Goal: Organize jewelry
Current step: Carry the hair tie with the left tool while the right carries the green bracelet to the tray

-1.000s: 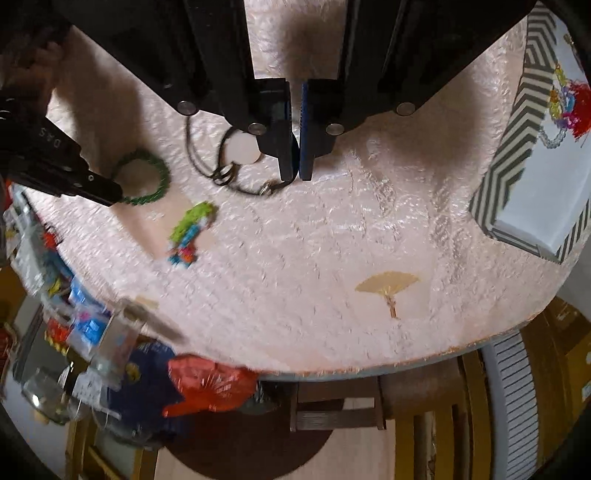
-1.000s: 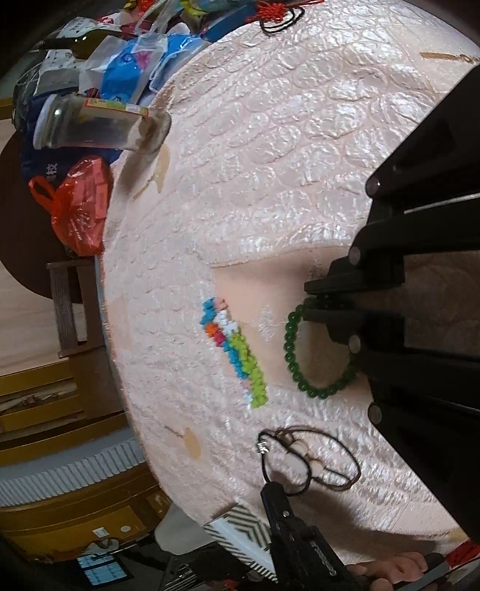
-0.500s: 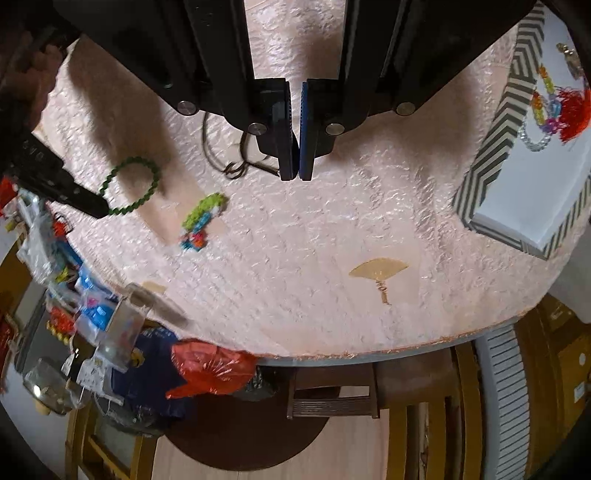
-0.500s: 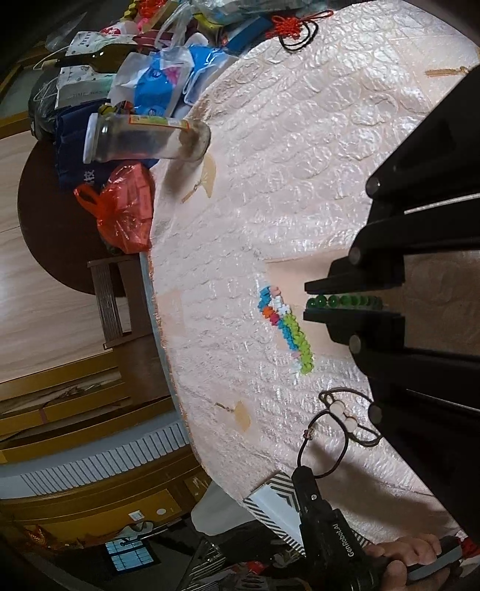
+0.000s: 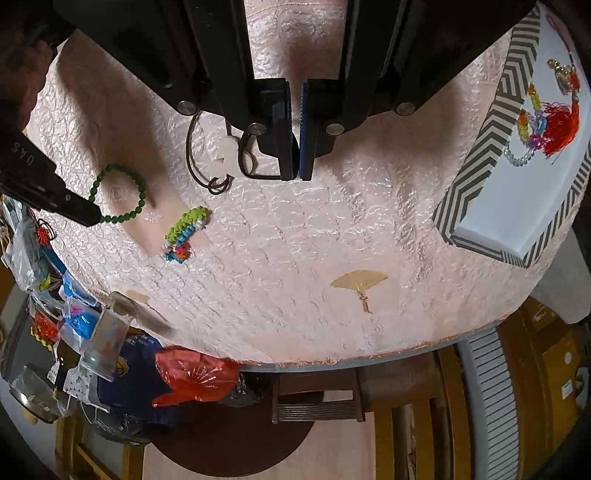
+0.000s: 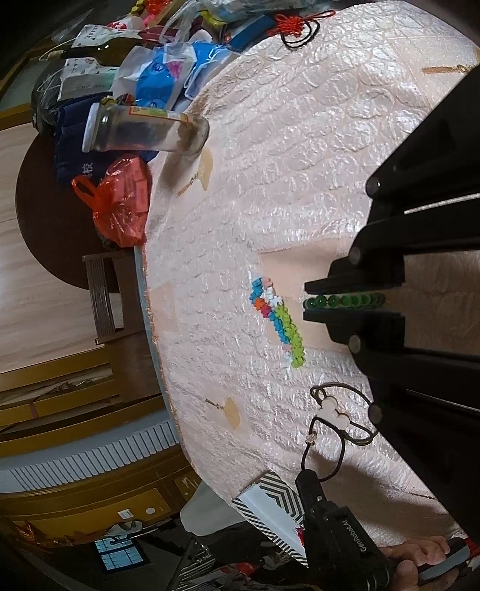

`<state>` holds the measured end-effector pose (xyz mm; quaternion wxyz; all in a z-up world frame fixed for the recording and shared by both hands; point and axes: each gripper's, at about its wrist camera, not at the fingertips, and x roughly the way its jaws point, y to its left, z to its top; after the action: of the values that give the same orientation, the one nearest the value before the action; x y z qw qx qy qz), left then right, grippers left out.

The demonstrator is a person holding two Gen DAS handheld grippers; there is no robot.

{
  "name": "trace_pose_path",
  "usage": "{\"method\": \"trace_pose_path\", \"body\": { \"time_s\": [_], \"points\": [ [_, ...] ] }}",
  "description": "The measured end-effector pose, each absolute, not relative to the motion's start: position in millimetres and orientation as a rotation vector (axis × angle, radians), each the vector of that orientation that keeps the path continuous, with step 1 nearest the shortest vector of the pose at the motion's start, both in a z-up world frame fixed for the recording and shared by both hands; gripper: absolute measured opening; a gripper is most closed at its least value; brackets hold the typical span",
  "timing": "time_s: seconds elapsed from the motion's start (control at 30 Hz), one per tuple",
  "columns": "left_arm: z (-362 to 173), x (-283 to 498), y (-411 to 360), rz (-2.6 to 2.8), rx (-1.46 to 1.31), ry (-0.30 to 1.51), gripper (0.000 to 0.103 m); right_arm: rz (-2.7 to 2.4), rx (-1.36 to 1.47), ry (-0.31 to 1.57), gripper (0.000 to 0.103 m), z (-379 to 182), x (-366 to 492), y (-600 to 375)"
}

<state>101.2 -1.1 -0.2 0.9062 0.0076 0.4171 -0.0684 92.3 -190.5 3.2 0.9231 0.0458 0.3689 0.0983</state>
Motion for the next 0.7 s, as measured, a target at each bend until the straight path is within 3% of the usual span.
{"method": "trace_pose_path", "body": {
  "time_s": [0.7],
  "points": [
    [11.2,97.5,25.0,-0.109,-0.018,0.839,0.033,0.223,0.077,0.744,0.007,11.6,93.8,-173.9]
  ]
}}
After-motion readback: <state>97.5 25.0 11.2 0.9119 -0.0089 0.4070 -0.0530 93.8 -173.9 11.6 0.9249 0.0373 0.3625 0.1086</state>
